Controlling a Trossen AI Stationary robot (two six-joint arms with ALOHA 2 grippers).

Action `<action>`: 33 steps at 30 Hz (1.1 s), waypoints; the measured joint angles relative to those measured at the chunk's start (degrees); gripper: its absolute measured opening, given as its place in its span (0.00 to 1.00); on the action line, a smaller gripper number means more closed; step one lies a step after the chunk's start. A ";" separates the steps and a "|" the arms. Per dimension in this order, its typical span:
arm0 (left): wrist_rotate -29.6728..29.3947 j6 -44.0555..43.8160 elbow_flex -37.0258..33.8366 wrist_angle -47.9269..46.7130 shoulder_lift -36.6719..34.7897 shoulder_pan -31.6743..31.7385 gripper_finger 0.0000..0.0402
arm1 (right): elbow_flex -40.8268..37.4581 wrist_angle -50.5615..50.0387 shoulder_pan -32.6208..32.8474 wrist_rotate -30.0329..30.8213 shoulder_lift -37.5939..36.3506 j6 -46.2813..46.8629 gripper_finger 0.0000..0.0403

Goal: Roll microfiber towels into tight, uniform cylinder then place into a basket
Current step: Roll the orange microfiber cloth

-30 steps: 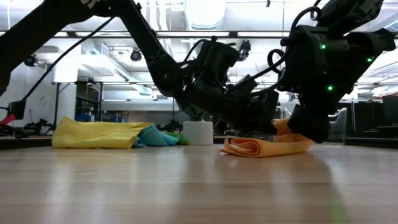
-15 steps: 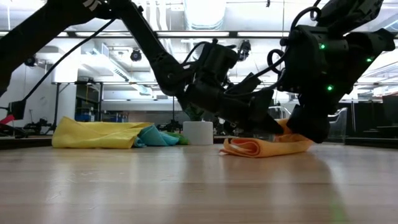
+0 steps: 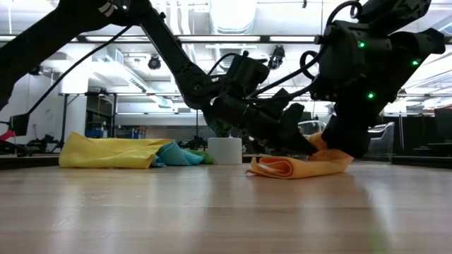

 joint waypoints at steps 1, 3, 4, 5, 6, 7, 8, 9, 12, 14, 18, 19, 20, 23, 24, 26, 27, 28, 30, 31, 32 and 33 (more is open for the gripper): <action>0.22 0.08 -0.16 -0.19 0.00 -0.05 0.00 | 0.00 -0.03 0.00 0.00 0.00 0.00 0.03; 0.30 0.89 -0.44 0.16 0.45 -0.35 0.00 | 0.00 -0.04 0.00 0.00 0.00 -0.02 0.03; 0.39 1.09 -0.44 0.32 0.71 -0.39 0.00 | 0.00 0.00 0.00 0.00 0.00 -0.02 0.03; 0.65 1.11 -0.48 0.01 0.87 -0.39 0.00 | 0.00 -0.01 0.00 -0.01 -0.01 -0.02 0.03; 1.08 1.24 -0.47 -0.11 0.93 -0.46 0.00 | 0.00 0.02 0.00 -0.01 -0.01 -0.01 0.03; 1.67 1.73 -0.45 -0.03 0.94 -0.48 0.00 | 0.00 0.03 0.00 0.00 0.00 -0.02 0.03; 2.27 2.58 -0.37 0.69 1.15 -0.48 0.00 | 0.00 -0.01 0.00 -0.02 0.00 -0.02 0.03; 2.94 2.93 -0.31 1.90 1.37 -0.48 0.00 | 0.00 0.01 0.00 -0.01 0.00 -0.02 0.03; 3.40 2.81 -0.15 3.29 2.31 -0.53 0.00 | -0.02 0.05 0.00 -0.02 -0.02 -0.02 0.03; 2.92 2.82 0.57 4.23 3.14 -0.53 0.00 | -0.04 0.09 0.00 -0.02 -0.02 -0.02 0.03; -1.50 4.46 0.48 6.65 3.40 -0.53 0.00 | -0.17 0.44 0.00 -0.27 -0.02 -0.02 0.03; -2.46 5.43 0.30 6.35 2.97 -0.53 0.00 | -0.17 0.53 -0.02 -0.28 -0.02 -0.02 0.03; -3.16 5.93 0.17 6.28 2.76 -0.53 0.00 | -0.17 0.64 -0.02 -0.28 -0.02 -0.02 0.03; -3.44 8.02 -0.09 6.57 1.67 -0.68 0.00 | -0.18 0.63 0.00 -0.37 -0.04 -0.02 0.03; -3.53 8.87 -0.17 6.41 1.20 -0.82 0.00 | -0.20 0.67 0.00 -0.38 -0.04 -0.02 0.03; -3.99 10.43 -0.78 6.16 0.63 -1.11 0.00 | -0.24 1.20 0.00 -0.43 -0.04 -0.02 0.03; -3.99 11.11 -1.45 5.91 0.15 -1.22 0.00 | -0.24 1.71 0.00 -0.52 -0.04 -0.02 0.03; -4.16 11.92 -2.23 5.19 -0.33 -1.33 0.00 | -0.25 2.45 0.00 -1.03 -0.04 -0.02 0.03; -6.11 13.88 -4.69 3.90 -2.35 -1.52 0.00 | -0.26 4.58 -0.02 -2.57 -0.04 -0.33 0.03; -7.44 14.90 -6.44 4.16 -3.45 -1.62 0.00 | -0.30 5.75 -0.02 -3.29 -0.04 -0.98 0.03; -8.44 15.77 -8.53 4.72 -5.19 -1.64 0.00 | -0.31 6.62 -0.02 -3.45 -0.04 -1.42 0.03; -9.01 16.15 -11.27 4.88 -7.19 -1.63 0.00 | -0.34 7.44 0.00 -3.50 -0.04 -1.55 0.03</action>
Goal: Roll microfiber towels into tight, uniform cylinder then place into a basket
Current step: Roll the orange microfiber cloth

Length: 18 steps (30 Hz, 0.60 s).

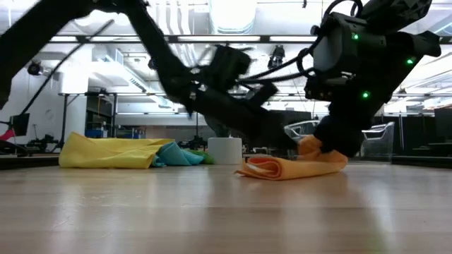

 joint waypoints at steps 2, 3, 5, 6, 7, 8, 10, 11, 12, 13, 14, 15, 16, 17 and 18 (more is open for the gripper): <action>0.05 0.15 -5.54 3.65 -3.72 0.00 0.00 | -0.02 1.35 -0.02 -0.15 0.00 -0.04 0.03; 0.10 0.08 -8.73 5.95 -5.40 -0.13 0.00 | 0.02 1.53 -0.03 -0.15 0.00 -0.12 0.03; 1.00 -0.53 -14.51 12.36 -8.03 -0.57 0.00 | 0.23 1.58 -0.19 -0.13 0.00 -0.20 0.03; 1.84 -1.60 -16.96 15.83 -8.35 -0.96 0.00 | 0.38 1.77 -0.17 -0.16 0.00 -0.22 0.03; 2.96 -2.71 -18.80 19.37 -8.33 -1.20 0.00 | 0.42 2.08 -0.17 -0.15 0.00 -0.23 0.03; 4.09 -3.96 -20.42 22.10 -7.99 -1.45 0.00 | 0.54 2.63 -0.17 -0.15 0.00 -0.22 0.03; 5.22 -5.66 -20.90 26.03 -5.84 -1.96 0.00 | 1.02 3.74 -0.25 -0.15 0.05 -0.43 0.03; 5.22 -6.02 -20.59 26.23 -4.75 -2.15 0.00 | 1.29 4.70 -0.28 -0.17 0.09 -1.00 0.03; 5.24 -6.08 -19.55 26.07 -3.36 -2.42 0.00 | 1.48 5.64 -0.28 -0.21 0.11 -1.79 0.03; 5.23 -6.10 -17.98 25.45 -1.96 -2.57 0.00 | 1.66 6.74 -0.31 -0.44 0.11 -2.88 0.03; 5.23 -6.08 -16.61 24.18 -0.78 -2.76 0.00 | 1.99 7.68 -0.39 -0.73 0.13 -3.96 0.03; 5.25 -6.06 -14.99 22.16 0.11 -2.92 0.00 | 2.26 8.22 -0.39 -0.86 0.13 -4.56 0.03; 5.27 -5.93 -13.39 19.90 0.81 -3.01 0.00 | 2.48 8.36 -0.46 -0.87 0.13 -4.83 0.03; 5.27 -5.78 -12.00 18.25 1.31 -3.03 0.00 | 2.57 8.26 -0.53 -0.90 0.13 -4.97 0.03; 5.33 -5.68 -11.01 17.48 1.44 -3.07 0.00 | 2.57 8.05 -0.58 -0.97 0.13 -4.99 0.03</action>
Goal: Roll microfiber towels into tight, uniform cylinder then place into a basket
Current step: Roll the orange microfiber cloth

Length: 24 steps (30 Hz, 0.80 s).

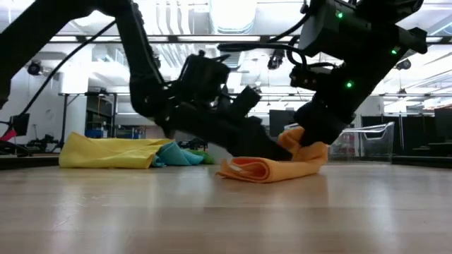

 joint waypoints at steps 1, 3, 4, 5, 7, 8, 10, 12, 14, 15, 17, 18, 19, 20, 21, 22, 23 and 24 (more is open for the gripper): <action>0.12 0.02 0.56 -0.33 0.00 0.00 0.00 | 0.00 -0.05 -0.01 -0.03 0.00 0.00 0.03; 0.11 0.04 1.38 0.79 -0.02 -0.09 0.00 | -0.06 0.04 -0.01 -0.05 0.00 -0.02 0.03; 0.13 0.08 1.40 0.84 -0.37 -0.11 0.00 | -0.21 0.02 -0.01 -0.10 0.00 0.02 0.03; 0.11 0.32 1.37 0.47 -0.79 -0.09 0.00 | -0.38 -0.02 0.01 -0.22 0.00 0.09 0.03; 0.11 1.13 1.35 0.85 -1.08 -0.11 0.00 | -0.50 -0.22 0.02 -0.36 0.00 0.26 0.03; 0.11 1.11 1.35 0.81 -1.11 -0.11 0.00 | -0.50 -0.11 0.01 -0.36 0.00 0.26 0.03; 0.11 1.11 1.89 -0.92 -0.86 -0.11 0.00 | -0.50 -0.07 -0.01 -0.49 0.00 0.28 0.03; 0.11 1.14 3.03 -2.25 0.12 -0.07 0.00 | -0.50 0.18 0.01 -0.53 0.00 0.33 0.03; 0.07 1.32 4.50 -2.96 1.71 -0.02 0.00 | -0.50 0.52 0.01 -1.30 0.00 0.48 0.03; -0.05 1.33 5.17 -3.09 2.41 0.04 0.00 | -0.50 0.73 -0.04 -1.87 0.00 0.50 0.03; -0.34 1.35 6.59 -3.08 3.54 0.25 0.00 | -0.50 0.72 -0.07 -2.59 0.00 0.49 0.03; -0.39 1.47 6.96 -3.47 3.79 0.40 0.00 | -0.50 0.73 -0.07 -2.84 0.00 0.46 0.03; -0.66 1.61 7.46 -4.09 4.08 0.58 0.00 | -0.50 0.69 -0.05 -2.90 0.00 0.44 0.03; -1.11 1.69 7.87 -4.91 4.33 0.86 0.00 | -0.50 0.71 0.08 -3.00 0.00 0.23 0.03; -1.61 1.75 7.99 -5.67 4.40 1.13 0.00 | -0.50 0.75 0.29 -3.07 0.00 -0.21 0.03; -1.77 1.82 8.01 -5.98 4.50 1.47 0.00 | -0.50 0.77 0.50 -3.10 0.02 -0.77 0.03; -1.82 2.10 8.03 -6.04 4.65 1.76 0.00 | -0.50 0.79 0.67 -3.15 0.04 -1.21 0.03; -1.83 2.49 8.05 -5.92 4.87 2.00 0.00 | -0.50 0.89 0.80 -3.58 0.04 -1.38 0.03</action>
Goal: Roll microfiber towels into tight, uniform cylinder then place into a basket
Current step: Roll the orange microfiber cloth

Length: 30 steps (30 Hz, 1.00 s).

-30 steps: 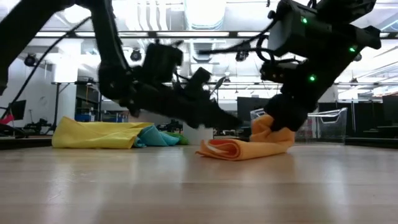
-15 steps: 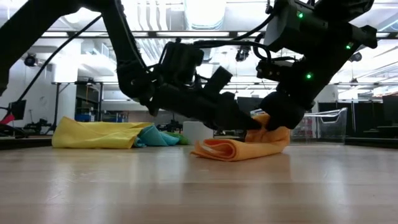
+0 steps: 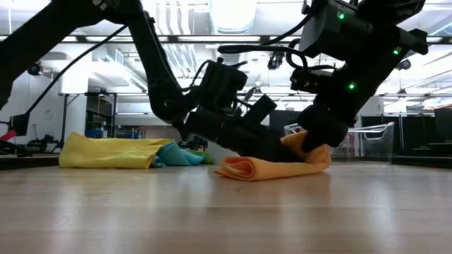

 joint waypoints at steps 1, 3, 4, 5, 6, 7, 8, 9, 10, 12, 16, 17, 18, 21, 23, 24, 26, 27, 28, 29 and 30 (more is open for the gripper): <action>0.00 0.15 0.00 0.05 0.09 0.14 0.00 | -0.02 0.35 0.04 -0.60 0.00 -0.10 0.03; -0.28 0.21 0.00 -0.17 0.12 0.29 0.00 | -0.04 1.51 0.10 -1.91 0.02 -0.33 0.03; -0.31 0.31 0.00 -0.23 0.12 0.31 0.00 | -0.05 2.01 0.11 -2.20 0.02 -0.67 0.03; -0.41 0.46 0.00 -0.44 0.12 0.31 0.00 | -0.09 2.50 0.18 -2.36 0.04 -0.91 0.03; -0.47 0.52 -0.01 -0.51 0.11 0.31 0.00 | -0.11 2.89 0.21 -2.47 0.04 -0.96 0.03; -0.55 0.51 -0.03 -0.40 0.12 0.31 0.00 | -0.13 3.26 0.21 -2.51 0.04 -0.96 0.03; -0.66 0.33 -0.04 -0.39 0.12 0.31 0.00 | -0.13 3.47 0.21 -2.55 0.04 -0.96 0.03; -0.70 0.26 0.00 -0.43 0.12 0.31 0.00 | -0.15 3.54 0.21 -2.68 0.04 -0.94 0.03; -0.83 0.24 0.00 -0.45 0.12 0.31 0.00 | -0.15 3.54 0.21 -2.81 0.04 -0.91 0.03; -1.09 0.26 -0.05 -0.99 -0.13 0.31 0.00 | -0.31 3.92 0.21 -3.38 0.04 -0.88 0.03; -2.11 0.70 -0.10 -4.36 -1.87 0.31 0.00 | -0.68 4.79 0.21 -3.37 0.04 -0.68 0.03; -2.31 0.75 -0.09 -5.02 -2.22 0.31 0.00 | -0.75 4.85 0.21 -3.38 0.04 -0.68 0.03; -2.48 0.99 -0.09 -5.88 -2.67 0.32 0.00 | -0.79 4.90 0.22 -3.44 0.04 -0.68 0.03; -3.31 2.43 -0.19 -7.70 -3.87 0.36 0.00 | -0.92 4.96 0.26 -3.69 0.02 -0.68 0.03; -3.59 3.32 -0.20 -9.71 -4.96 0.39 0.00 | -0.98 5.04 0.30 -3.90 0.02 -0.68 0.03; -3.72 3.57 -0.17 -10.76 -5.56 0.45 0.00 | -1.00 5.10 0.35 -4.13 0.01 -0.68 0.03; -3.97 3.69 -0.17 -12.05 -6.42 0.51 0.00 | -1.04 5.07 0.43 -4.38 -0.02 -0.68 0.03; -4.89 3.95 -0.17 -12.71 -6.67 0.55 0.00 | -1.06 5.08 0.44 -4.94 -0.02 -0.66 0.03; -5.21 4.66 -0.17 -12.68 -6.75 0.67 0.00 | -1.11 5.07 0.50 -5.10 -0.02 -0.68 0.03; -5.54 4.99 -0.16 -12.89 -6.94 0.74 0.00 | -1.11 5.10 0.52 -5.29 -0.02 -0.68 0.03; -5.98 5.09 -0.17 -13.40 -7.19 0.76 0.00 | -1.11 5.25 0.56 -5.31 -0.02 -0.68 0.03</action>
